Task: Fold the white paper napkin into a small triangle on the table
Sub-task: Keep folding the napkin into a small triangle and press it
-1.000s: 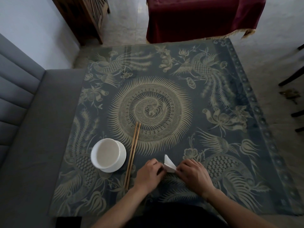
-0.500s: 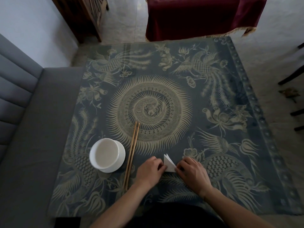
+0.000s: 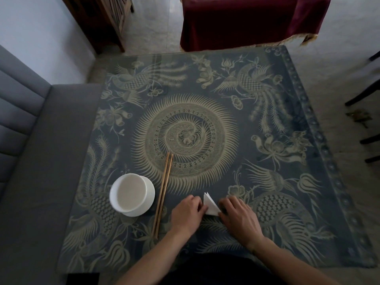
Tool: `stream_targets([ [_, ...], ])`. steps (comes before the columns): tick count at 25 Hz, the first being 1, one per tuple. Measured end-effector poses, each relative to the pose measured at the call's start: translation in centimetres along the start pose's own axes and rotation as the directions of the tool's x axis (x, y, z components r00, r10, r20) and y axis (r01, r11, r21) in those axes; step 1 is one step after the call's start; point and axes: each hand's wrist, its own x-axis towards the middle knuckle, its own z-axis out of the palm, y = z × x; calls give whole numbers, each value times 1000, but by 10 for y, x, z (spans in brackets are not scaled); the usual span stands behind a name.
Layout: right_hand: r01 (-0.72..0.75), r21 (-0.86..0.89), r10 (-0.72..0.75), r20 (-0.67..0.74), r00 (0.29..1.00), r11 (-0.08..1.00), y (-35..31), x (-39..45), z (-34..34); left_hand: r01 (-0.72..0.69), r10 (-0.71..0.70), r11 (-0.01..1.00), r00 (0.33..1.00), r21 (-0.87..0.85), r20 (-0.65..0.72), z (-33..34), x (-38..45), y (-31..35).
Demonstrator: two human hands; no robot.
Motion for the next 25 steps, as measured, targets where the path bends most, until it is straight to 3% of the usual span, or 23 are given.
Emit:
stream_targets([
  [2, 87, -52, -88, -18, 996, 995, 3, -6, 3, -23, 23, 1000, 999, -9, -29, -1, -3, 1],
  [4, 171, -99, -175, -36, 984, 980, 8, -13, 7, -134, 138, 990, 985, 45, -103, -4, -10, -2],
  [7, 296, -189, -300, 7, 954, 936, 17, -27, 13, -470, 511, 845, 850, 257, -127, -2, -24, -16],
  [9, 351, -226, -350, 48, 936, 909, 22, -34, 17, -556, 610, 764, 787, 326, -87, 0, -32, -24],
  [13, 312, -191, -314, 25, 949, 930, 28, -40, 17, -435, 471, 868, 874, 240, -118, 4, -44, -25],
  [18, 409, -171, -406, 50, 912, 897, 31, -44, 18, -614, 645, 731, 764, 299, -7, 4, -40, -18],
  [22, 345, -148, -332, 104, 937, 927, 30, -40, 15, -496, 501, 821, 863, 281, 60, -1, -30, -4],
  [25, 305, -132, -284, 153, 946, 943, 27, -35, 9, -482, 460, 823, 876, 302, 144, -4, -22, 1],
])
